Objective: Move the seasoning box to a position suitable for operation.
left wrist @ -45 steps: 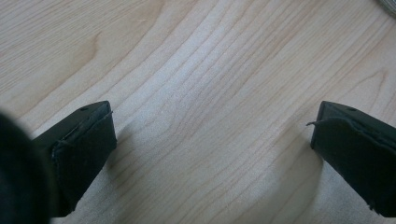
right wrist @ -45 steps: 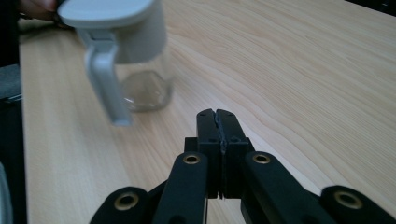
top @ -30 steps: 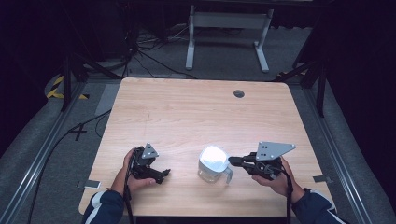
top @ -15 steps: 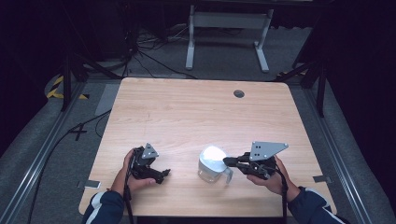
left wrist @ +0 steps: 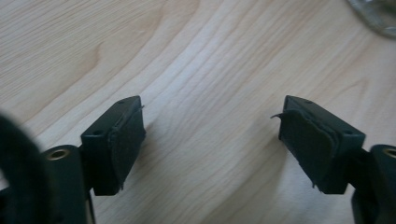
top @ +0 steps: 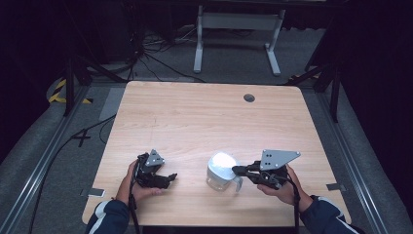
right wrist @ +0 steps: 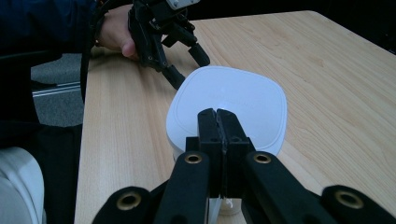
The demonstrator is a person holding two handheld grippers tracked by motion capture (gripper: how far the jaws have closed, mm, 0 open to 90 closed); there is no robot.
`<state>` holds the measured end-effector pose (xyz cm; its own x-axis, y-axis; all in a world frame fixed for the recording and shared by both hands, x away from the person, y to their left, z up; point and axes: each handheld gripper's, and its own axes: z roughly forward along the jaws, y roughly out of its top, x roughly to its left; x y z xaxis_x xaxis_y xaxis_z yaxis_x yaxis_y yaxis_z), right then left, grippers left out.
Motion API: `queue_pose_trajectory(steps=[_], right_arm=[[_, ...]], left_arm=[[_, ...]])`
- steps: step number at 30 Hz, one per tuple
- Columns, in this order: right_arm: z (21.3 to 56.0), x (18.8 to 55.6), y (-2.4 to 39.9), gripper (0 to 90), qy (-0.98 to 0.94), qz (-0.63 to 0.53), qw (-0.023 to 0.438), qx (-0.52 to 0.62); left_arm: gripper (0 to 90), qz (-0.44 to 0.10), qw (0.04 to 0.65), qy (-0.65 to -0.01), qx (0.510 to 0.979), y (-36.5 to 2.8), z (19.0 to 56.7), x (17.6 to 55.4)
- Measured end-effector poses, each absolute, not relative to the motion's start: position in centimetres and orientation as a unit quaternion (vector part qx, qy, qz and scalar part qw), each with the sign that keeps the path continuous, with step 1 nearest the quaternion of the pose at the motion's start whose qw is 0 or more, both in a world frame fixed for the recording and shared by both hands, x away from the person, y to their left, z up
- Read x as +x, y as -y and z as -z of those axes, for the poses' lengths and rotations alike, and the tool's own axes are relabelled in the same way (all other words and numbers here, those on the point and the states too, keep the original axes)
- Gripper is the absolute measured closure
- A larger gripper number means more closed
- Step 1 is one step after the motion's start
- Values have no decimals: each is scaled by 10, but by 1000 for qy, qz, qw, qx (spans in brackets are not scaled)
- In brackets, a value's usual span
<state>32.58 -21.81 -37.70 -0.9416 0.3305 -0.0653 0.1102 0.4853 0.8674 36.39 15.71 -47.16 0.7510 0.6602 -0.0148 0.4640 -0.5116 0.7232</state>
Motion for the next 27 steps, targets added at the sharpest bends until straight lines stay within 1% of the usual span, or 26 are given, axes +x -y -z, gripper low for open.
queue_pose_trajectory(steps=[1,2,4,5,6,7,9,10,12,13,14,18,21,27], right_arm=[[377,325,218,900,-854,-491,112,129],[377,325,217,900,-855,-490,115,127],[377,325,217,900,-855,-490,117,127],[377,325,216,900,-854,-490,117,126],[377,325,216,900,-855,-490,118,126],[377,325,216,900,-855,-488,122,127],[377,326,216,900,-855,-488,123,127],[377,326,216,900,-855,-488,123,127],[376,325,217,900,-857,-485,123,127],[376,325,218,900,-856,-485,124,127],[376,325,218,900,-856,-487,119,129],[376,326,219,900,-856,-486,122,129],[376,325,219,900,-856,-486,121,129],[376,323,219,900,-857,-484,124,127]], left_arm=[[289,-133,380,-320,858,-155,468,362],[335,-139,386,-314,856,-154,465,361],[356,-143,403,-305,851,-148,456,359],[390,-148,408,-300,850,-143,451,357],[401,-153,410,-292,850,-138,447,355],[439,-154,412,-284,852,-135,444,354],[455,-154,421,-272,852,-128,437,353],[488,-151,424,-269,852,-125,434,352],[511,-157,426,-264,851,-120,428,352],[553,-154,433,-267,847,-118,426,351],[577,-154,436,-263,847,-118,423,351],[664,-156,434,-255,850,-110,418,349],[698,-154,434,-251,851,-106,416,348],[699,-151,445,-235,851,-96,412,345]])
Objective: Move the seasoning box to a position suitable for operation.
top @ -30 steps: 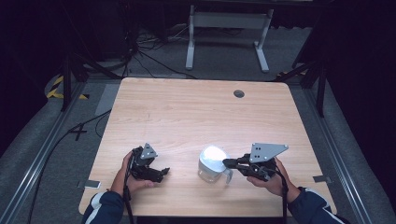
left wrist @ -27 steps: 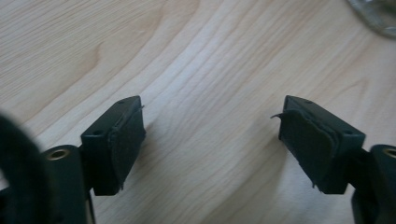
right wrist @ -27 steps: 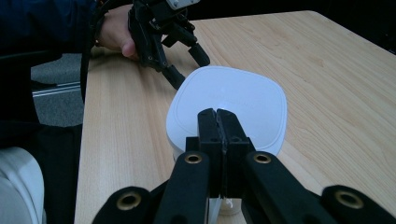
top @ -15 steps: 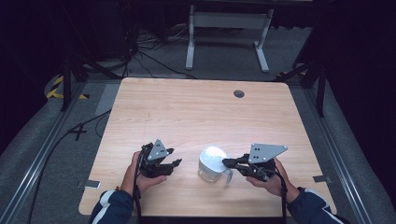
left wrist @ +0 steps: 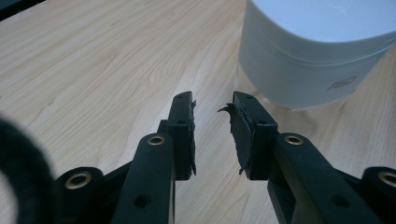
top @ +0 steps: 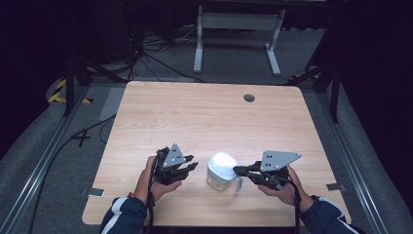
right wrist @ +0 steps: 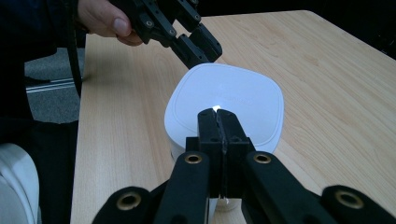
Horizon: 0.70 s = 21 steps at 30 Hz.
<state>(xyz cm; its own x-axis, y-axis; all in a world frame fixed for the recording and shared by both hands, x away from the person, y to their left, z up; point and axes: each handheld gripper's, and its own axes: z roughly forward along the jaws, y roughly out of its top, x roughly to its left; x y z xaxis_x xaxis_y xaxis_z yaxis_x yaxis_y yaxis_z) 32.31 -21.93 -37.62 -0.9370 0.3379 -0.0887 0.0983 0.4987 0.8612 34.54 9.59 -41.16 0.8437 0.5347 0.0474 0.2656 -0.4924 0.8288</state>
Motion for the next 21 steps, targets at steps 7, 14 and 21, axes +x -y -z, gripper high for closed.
queue_pose_trajectory(steps=[7,14,21], right_arm=[[376,320,217,900,-858,-483,124,123],[375,319,214,900,-859,-481,126,121],[374,319,214,900,-862,-475,127,122]], left_arm=[[699,-149,443,-221,856,-87,410,346],[699,-147,442,-217,858,-80,411,346],[701,-145,442,-215,859,-77,412,346]])
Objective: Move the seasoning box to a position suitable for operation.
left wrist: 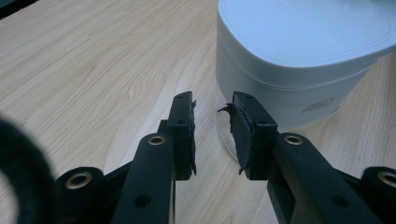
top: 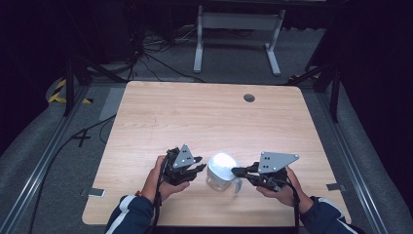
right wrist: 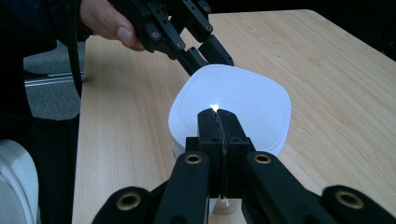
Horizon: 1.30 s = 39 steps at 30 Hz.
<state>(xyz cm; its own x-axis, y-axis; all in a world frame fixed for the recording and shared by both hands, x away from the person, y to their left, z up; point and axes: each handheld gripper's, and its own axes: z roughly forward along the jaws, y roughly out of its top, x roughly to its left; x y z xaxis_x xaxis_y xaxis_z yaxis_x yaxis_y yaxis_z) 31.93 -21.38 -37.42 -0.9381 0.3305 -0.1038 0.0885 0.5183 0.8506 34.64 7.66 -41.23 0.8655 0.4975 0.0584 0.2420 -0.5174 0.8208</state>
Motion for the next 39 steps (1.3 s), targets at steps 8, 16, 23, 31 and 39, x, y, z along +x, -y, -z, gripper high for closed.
queue_pose_trajectory(steps=[8,16,23,31,39], right_arm=[[375,319,211,900,-862,-478,123,117],[374,320,213,900,-861,-475,130,126],[373,321,216,900,-861,-471,138,133],[373,322,214,900,-861,-471,137,136],[373,320,211,900,-863,-467,142,131]], left_arm=[[698,-145,438,-211,862,-73,413,347],[690,-147,435,-213,862,-73,413,347],[689,-145,437,-213,862,-74,413,347],[689,-145,436,-213,862,-73,414,348],[676,-147,435,-214,862,-73,414,348]])
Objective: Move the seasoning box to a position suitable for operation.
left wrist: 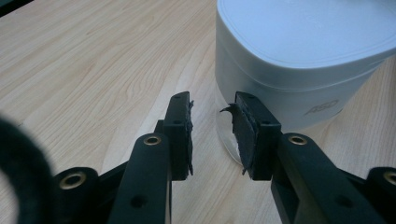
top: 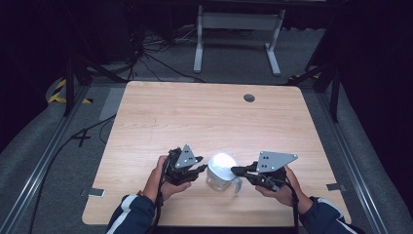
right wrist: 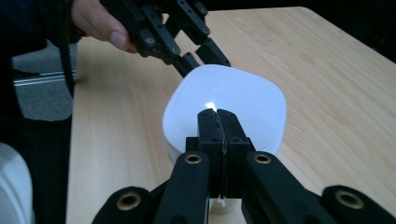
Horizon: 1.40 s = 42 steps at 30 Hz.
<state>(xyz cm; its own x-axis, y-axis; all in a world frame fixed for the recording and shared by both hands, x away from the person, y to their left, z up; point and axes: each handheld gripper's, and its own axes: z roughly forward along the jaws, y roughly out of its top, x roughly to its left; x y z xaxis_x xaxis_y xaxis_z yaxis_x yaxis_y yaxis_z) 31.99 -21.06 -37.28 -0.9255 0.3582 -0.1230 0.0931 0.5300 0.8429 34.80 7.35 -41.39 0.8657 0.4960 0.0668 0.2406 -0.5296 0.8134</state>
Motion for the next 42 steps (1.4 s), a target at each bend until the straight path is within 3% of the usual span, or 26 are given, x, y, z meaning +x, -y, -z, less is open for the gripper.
queue_pose_trajectory(steps=[42], right_arm=[[374,314,218,900,-866,-466,136,122]], left_arm=[[647,-158,468,-211,844,-70,394,351]])
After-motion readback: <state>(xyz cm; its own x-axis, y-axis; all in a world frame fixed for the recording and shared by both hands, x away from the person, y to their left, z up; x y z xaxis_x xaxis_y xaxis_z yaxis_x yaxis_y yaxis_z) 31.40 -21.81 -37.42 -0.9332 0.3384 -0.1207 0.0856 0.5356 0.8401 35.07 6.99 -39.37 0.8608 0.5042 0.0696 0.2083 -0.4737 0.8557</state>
